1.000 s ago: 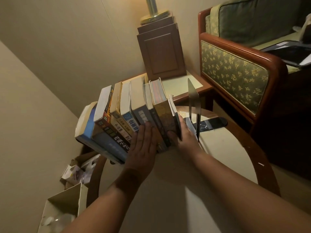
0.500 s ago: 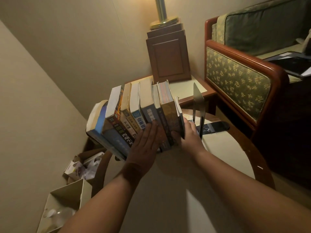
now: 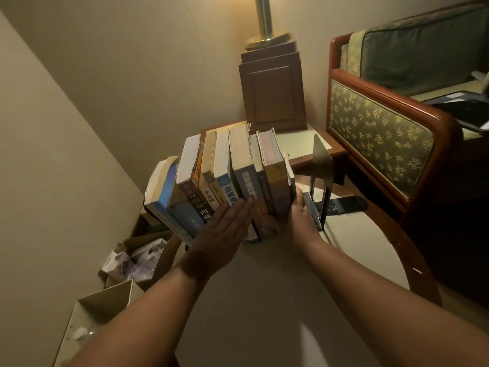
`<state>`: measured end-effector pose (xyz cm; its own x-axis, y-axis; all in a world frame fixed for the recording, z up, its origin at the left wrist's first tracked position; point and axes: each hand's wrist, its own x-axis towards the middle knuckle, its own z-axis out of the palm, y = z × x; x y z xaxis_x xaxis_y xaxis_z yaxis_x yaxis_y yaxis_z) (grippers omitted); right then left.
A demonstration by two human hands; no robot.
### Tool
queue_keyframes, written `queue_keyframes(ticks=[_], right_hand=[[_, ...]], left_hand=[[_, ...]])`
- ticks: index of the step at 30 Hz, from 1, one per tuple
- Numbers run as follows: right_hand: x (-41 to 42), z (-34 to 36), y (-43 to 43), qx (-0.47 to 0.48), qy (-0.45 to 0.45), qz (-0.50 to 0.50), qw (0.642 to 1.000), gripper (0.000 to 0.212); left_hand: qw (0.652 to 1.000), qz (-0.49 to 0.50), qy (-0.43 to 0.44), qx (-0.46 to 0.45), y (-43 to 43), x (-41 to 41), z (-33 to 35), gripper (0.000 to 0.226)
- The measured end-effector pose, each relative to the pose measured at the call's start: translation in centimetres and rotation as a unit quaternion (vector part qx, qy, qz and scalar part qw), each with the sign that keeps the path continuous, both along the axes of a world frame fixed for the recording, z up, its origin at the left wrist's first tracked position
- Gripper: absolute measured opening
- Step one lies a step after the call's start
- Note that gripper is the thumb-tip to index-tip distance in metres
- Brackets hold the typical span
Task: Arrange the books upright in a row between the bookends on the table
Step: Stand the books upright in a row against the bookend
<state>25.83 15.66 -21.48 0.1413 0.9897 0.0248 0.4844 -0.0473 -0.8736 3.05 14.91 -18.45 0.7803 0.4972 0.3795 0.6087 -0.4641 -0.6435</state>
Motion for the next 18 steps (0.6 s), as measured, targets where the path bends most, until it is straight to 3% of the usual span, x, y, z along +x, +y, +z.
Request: queue_keyframes(ticks=[8, 13, 18], right_hand=[[-0.3, -3.1, 1.5, 0.052, -0.085, -0.004, 0.995, 0.092], [-0.4, -4.3, 2.2, 0.084, -0.144, 0.018, 0.986, 0.087], [-0.2, -3.7, 1.9, 0.066, -0.088, 0.014, 0.994, 0.093]], left_hand=[[1.000, -0.021, -0.003, 0.012, 1.4, -0.4, -1.4, 0.093], [1.000, -0.019, -0.003, 0.021, 1.7, -0.4, -1.6, 0.095], [0.999, -0.017, 0.001, 0.030, 0.9, -0.2, -1.2, 0.083]])
